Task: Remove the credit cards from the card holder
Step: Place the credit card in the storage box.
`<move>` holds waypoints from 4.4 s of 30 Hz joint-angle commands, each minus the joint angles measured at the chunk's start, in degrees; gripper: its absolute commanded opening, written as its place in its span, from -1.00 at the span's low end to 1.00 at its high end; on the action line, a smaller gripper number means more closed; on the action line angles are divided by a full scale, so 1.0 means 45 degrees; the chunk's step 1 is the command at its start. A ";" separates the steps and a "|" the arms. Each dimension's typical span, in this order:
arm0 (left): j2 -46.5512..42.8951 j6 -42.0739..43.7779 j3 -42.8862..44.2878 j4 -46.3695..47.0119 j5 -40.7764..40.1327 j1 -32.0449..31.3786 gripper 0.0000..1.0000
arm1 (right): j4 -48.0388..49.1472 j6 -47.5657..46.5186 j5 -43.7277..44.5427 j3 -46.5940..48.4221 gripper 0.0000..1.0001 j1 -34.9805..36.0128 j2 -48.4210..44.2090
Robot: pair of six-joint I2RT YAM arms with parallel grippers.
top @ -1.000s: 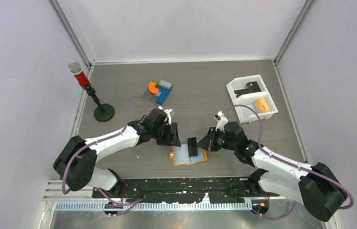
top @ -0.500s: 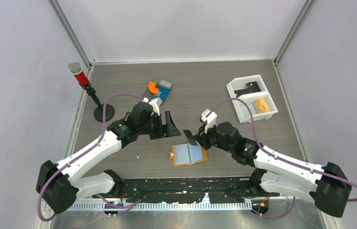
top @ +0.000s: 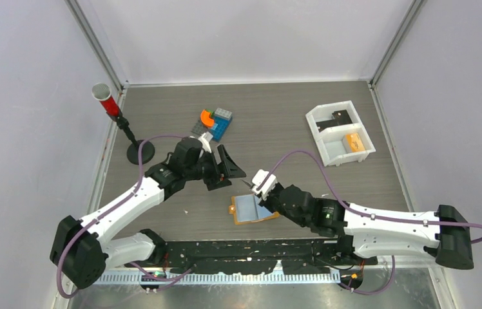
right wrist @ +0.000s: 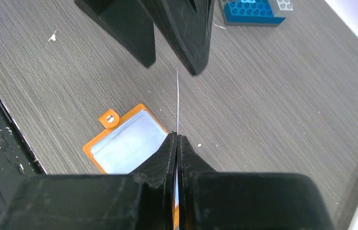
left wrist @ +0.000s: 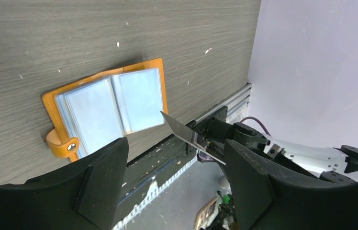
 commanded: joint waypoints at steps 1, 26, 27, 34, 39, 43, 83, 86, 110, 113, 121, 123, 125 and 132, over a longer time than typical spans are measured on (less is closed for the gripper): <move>0.0340 -0.1115 -0.0589 0.1917 0.1002 0.0036 0.48 | 0.0081 -0.0891 0.1641 0.0940 -0.89 0.0801 0.0536; 0.0277 0.2812 -0.0862 0.3043 0.1339 0.0311 -1.00 | -0.1268 0.3613 -0.1520 0.1283 0.09 -0.0002 0.0762; 0.0114 0.3236 -0.1074 0.3511 0.1422 0.0313 -1.00 | -0.1547 0.4143 -0.2078 0.1312 0.09 -0.0595 0.0543; -0.0871 0.4412 -0.1958 0.5002 0.2309 0.0318 -1.00 | -0.1594 0.6921 -0.5339 0.0992 0.09 -0.3325 -0.0699; -0.0772 0.4144 -0.2207 0.5754 0.3166 0.0315 -1.00 | -0.0182 0.8292 -0.7304 0.0169 0.08 -0.4782 -0.1021; -0.0637 0.3965 -0.2389 0.6076 0.3380 0.0316 -1.00 | 0.0280 0.8867 -0.7399 -0.0329 0.12 -0.5408 -0.0945; -0.2269 0.5510 -0.1849 0.3012 0.1615 0.0327 0.99 | 0.4231 1.0242 -0.9101 -0.2239 -0.90 -0.8010 -0.1458; -0.2541 0.6131 -0.1504 0.1868 0.1402 0.0325 0.99 | 0.3562 1.0107 -0.8481 -0.1519 -0.90 -0.8213 -0.1117; -0.5267 1.0159 0.0829 -0.6093 -0.4003 0.0329 0.99 | 0.0090 1.0552 -0.4544 0.5929 -0.89 -1.5639 0.6539; -0.5585 1.0160 0.0793 -0.6185 -0.4023 0.0327 0.99 | 0.0101 1.1122 -0.4350 0.6380 -0.89 -1.6344 0.7309; -0.5817 1.0336 0.0836 -0.6453 -0.4568 0.0017 0.99 | 0.0476 1.2131 -0.4448 0.6714 -0.90 -1.7495 0.8427; -0.5845 1.0365 0.0841 -0.6472 -0.4848 -0.0021 0.99 | 0.0482 1.2201 -0.4677 0.6785 -0.90 -1.7814 0.8668; -0.5853 1.0375 0.0856 -0.6510 -0.5066 -0.0042 0.99 | 0.0465 1.2283 -0.4727 0.6774 -0.90 -1.8050 0.8856; -0.5711 1.0397 0.0966 -0.6522 -0.5026 -0.0055 0.99 | 0.0463 1.2293 -0.4850 0.6900 -0.89 -1.8661 0.9322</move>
